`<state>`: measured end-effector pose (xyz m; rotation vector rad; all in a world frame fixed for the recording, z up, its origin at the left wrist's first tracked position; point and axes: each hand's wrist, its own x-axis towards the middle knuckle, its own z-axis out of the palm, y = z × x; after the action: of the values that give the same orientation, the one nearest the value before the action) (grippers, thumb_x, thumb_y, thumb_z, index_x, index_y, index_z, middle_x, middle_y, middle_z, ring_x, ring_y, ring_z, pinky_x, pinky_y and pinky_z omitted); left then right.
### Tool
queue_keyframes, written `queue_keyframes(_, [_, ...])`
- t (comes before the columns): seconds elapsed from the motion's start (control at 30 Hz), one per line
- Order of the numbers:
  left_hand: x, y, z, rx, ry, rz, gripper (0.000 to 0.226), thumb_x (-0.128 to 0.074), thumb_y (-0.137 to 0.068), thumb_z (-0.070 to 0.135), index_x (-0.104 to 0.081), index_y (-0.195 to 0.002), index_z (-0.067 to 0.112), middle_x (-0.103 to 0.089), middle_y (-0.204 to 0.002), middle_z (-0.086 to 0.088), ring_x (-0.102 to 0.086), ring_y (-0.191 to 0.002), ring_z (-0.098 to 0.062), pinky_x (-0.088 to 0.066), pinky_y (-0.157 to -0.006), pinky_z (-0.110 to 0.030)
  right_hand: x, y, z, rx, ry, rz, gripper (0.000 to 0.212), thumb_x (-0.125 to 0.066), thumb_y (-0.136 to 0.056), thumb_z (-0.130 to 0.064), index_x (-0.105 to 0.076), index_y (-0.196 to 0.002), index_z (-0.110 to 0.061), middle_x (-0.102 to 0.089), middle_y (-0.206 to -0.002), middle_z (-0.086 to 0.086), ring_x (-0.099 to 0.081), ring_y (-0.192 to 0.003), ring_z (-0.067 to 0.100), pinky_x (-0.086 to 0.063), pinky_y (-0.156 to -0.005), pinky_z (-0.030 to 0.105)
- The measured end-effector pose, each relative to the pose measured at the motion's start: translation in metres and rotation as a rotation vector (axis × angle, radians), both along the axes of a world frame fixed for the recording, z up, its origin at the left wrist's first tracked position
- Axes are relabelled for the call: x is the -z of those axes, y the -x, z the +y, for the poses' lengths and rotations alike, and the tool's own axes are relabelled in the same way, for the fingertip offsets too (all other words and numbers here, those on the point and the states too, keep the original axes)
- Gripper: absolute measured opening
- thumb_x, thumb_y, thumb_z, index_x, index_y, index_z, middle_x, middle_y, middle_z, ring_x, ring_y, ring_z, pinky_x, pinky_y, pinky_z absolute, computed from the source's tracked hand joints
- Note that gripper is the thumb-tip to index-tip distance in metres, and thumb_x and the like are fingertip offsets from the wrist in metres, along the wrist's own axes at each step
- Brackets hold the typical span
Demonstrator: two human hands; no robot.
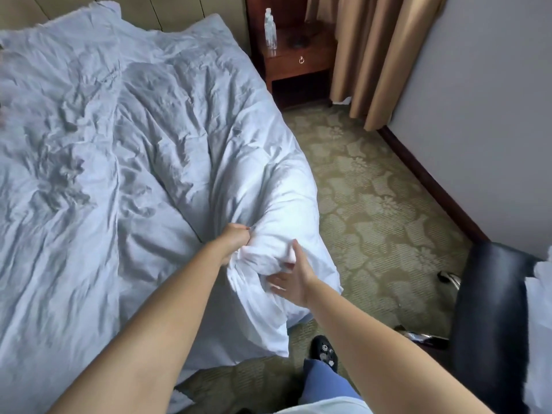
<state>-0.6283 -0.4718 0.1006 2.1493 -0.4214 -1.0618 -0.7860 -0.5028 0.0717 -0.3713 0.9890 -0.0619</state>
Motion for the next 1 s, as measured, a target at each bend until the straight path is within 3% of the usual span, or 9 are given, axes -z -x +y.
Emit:
queue_keyframes(0.13, [-0.013, 0.002, 0.008, -0.028, 0.006, 0.134, 0.034, -0.03, -0.084, -0.013, -0.063, -0.087, -0.003, -0.057, -0.073, -0.015, -0.055, -0.063, -0.024, -0.047, -0.055, -0.025, -0.019, -0.029, -0.02, 0.533, -0.168, -0.062, 0.076, -0.063, -0.079, -0.059, -0.042, -0.131, -0.008, -0.055, -0.127, 0.015, -0.056, -0.116, 0.03, -0.044, -0.103, 0.043])
queue_keyframes(0.27, [-0.023, -0.004, 0.029, -0.112, 0.005, 0.333, 0.032, -0.033, -0.087, -0.004, -0.064, -0.093, -0.001, -0.062, -0.083, -0.023, -0.061, -0.068, -0.03, -0.054, -0.066, -0.038, -0.052, -0.059, -0.039, 0.623, 0.144, 0.218, 0.051, -0.076, -0.071, -0.033, -0.054, -0.108, -0.007, -0.061, -0.101, 0.006, -0.061, -0.091, 0.025, -0.05, -0.088, 0.03])
queue_keyframes(0.43, [-0.049, -0.038, 0.084, 0.066, -0.175, 0.316, 0.032, -0.043, -0.08, -0.007, -0.06, -0.095, 0.014, -0.06, -0.077, -0.004, -0.057, -0.067, -0.017, -0.045, -0.064, -0.025, -0.112, -0.1, -0.014, -0.037, 1.159, 0.035, 0.055, -0.055, -0.075, -0.003, -0.052, -0.128, -0.02, -0.064, -0.1, 0.002, -0.061, -0.094, 0.022, -0.054, -0.081, 0.033])
queue_keyframes(0.57, [-0.067, -0.086, 0.121, -0.419, 0.228, 0.236, 0.028, -0.039, -0.096, 0.018, -0.06, -0.114, 0.017, -0.068, -0.072, -0.002, -0.059, -0.07, -0.021, -0.047, -0.063, -0.03, -0.096, -0.103, 0.052, -0.513, 1.478, 0.041, 0.051, -0.055, -0.075, -0.006, -0.057, -0.121, -0.029, -0.066, -0.104, -0.001, -0.061, -0.098, 0.021, -0.046, -0.078, 0.025])
queue_keyframes(0.67, [-0.087, -0.105, 0.139, -0.447, 0.414, 0.41, 0.047, -0.037, -0.094, 0.056, -0.065, -0.093, 0.018, -0.07, -0.071, -0.005, -0.062, -0.072, -0.025, -0.05, -0.061, -0.032, -0.08, -0.106, 0.106, -0.764, 1.551, 0.064, 0.044, -0.053, -0.076, -0.008, -0.059, -0.115, -0.029, -0.067, -0.105, 0.001, -0.062, -0.101, 0.023, -0.043, -0.076, 0.022])
queue_keyframes(0.73, [-0.096, -0.11, 0.143, -0.337, 0.419, 0.357, 0.052, -0.046, -0.089, 0.06, -0.066, -0.108, 0.016, -0.071, -0.097, -0.008, -0.064, -0.086, -0.022, -0.051, -0.071, -0.029, -0.079, -0.111, 0.135, -0.92, 1.577, 0.064, 0.046, -0.052, -0.077, -0.007, -0.058, -0.117, -0.028, -0.066, -0.112, 0.001, -0.06, -0.107, 0.024, -0.044, -0.082, 0.023])
queue_keyframes(0.8, [-0.099, -0.116, 0.152, -0.214, 0.257, 0.122, 0.063, -0.074, -0.069, 0.043, -0.059, -0.121, 0.01, -0.065, -0.11, -0.011, -0.062, -0.091, -0.023, -0.048, -0.073, -0.027, -0.082, -0.116, 0.159, -1.06, 1.6, 0.064, 0.05, -0.054, -0.078, -0.008, -0.056, -0.124, -0.026, -0.062, -0.123, 0.002, -0.056, -0.114, 0.023, -0.046, -0.092, 0.027])
queue_keyframes(0.87, [-0.092, -0.126, 0.168, -0.181, 0.109, -0.105, 0.067, -0.066, -0.052, 0.014, -0.057, -0.118, 0.003, -0.063, -0.108, -0.015, -0.063, -0.096, -0.028, -0.049, -0.071, -0.028, -0.084, -0.121, 0.177, -1.174, 1.604, 0.08, 0.048, -0.058, -0.08, -0.013, -0.055, -0.127, -0.026, -0.06, -0.124, 0.001, -0.055, -0.114, 0.022, -0.043, -0.092, 0.027])
queue_keyframes(1.0, [-0.091, -0.141, 0.205, -0.271, 0.093, -0.311, 0.018, -0.05, -0.079, 0.0, -0.062, -0.093, -0.002, -0.063, -0.092, -0.014, -0.062, -0.092, -0.027, -0.044, -0.068, -0.027, -0.079, -0.13, 0.207, -0.89, 1.149, -0.039, 0.025, -0.068, -0.085, -0.026, -0.065, -0.107, -0.015, -0.053, -0.093, -0.007, -0.049, -0.083, 0.011, -0.037, -0.073, 0.017])
